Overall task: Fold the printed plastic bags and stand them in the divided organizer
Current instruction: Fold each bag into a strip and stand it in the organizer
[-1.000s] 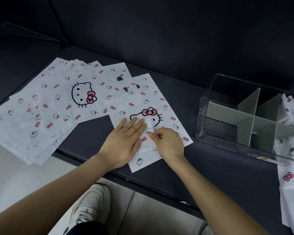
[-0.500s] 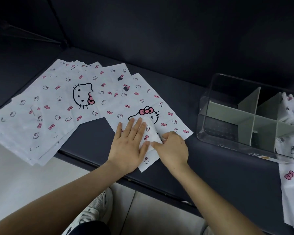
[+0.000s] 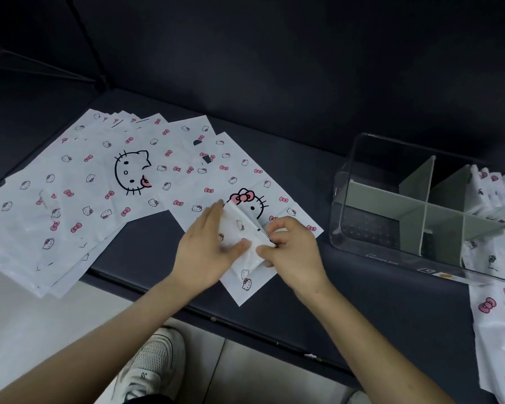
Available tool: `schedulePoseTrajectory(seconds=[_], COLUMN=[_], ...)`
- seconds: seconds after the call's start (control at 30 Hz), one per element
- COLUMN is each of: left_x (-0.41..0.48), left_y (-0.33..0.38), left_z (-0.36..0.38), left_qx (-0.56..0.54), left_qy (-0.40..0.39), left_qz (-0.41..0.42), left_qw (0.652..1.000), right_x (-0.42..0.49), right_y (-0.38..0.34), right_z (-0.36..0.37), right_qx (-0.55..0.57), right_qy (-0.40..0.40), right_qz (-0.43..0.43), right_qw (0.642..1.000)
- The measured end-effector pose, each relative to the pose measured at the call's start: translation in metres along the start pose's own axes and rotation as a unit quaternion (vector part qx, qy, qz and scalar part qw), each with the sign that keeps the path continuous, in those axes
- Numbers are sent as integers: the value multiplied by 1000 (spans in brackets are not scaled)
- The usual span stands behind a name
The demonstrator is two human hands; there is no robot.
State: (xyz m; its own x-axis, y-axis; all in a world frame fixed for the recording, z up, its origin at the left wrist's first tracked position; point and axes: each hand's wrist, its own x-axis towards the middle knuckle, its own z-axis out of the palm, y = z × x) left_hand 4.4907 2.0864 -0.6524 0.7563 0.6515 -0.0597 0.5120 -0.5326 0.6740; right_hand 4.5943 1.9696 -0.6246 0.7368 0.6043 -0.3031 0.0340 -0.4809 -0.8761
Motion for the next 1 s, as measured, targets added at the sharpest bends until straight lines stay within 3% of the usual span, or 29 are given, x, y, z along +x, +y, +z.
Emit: schedulePoseTrajectory(seconds=[0.07, 0.17, 0.27, 0.4, 0.53, 0.73, 0.87, 1.0], left_x=[8, 13, 11, 12, 20, 35, 61, 92], left_y=[16, 37, 61, 100, 150, 222, 259, 295], left_z=[-21, -40, -35, -15, 10, 65, 99, 142], left_qx=[-159, -364, -399, -407, -374, -330, -145, 66], left_qy=[-37, -125, -139, -51, -18, -94, -74, -29], left_qz=[-74, -101, -79, -68, -20, 43, 242, 435], left_qw=[984, 918, 903, 910, 927, 938, 956, 898], right_x=[-4, -12, -15, -24, -44, -60, -73, -84], right_y=[-8, -20, -22, -14, -2, 13, 29, 52], right_z=[-21, -54, -81, -110, -137, -188, -240, -287], right_qx=[57, 48, 49, 216, 293, 390, 349, 296], right_qy=[-83, -159, -119, -21, -16, 214, 327, 441], right_qz=[1, -9, -9, 39, 58, 49, 30, 30], right_qw=[995, 986, 992, 975, 954, 894, 878, 847])
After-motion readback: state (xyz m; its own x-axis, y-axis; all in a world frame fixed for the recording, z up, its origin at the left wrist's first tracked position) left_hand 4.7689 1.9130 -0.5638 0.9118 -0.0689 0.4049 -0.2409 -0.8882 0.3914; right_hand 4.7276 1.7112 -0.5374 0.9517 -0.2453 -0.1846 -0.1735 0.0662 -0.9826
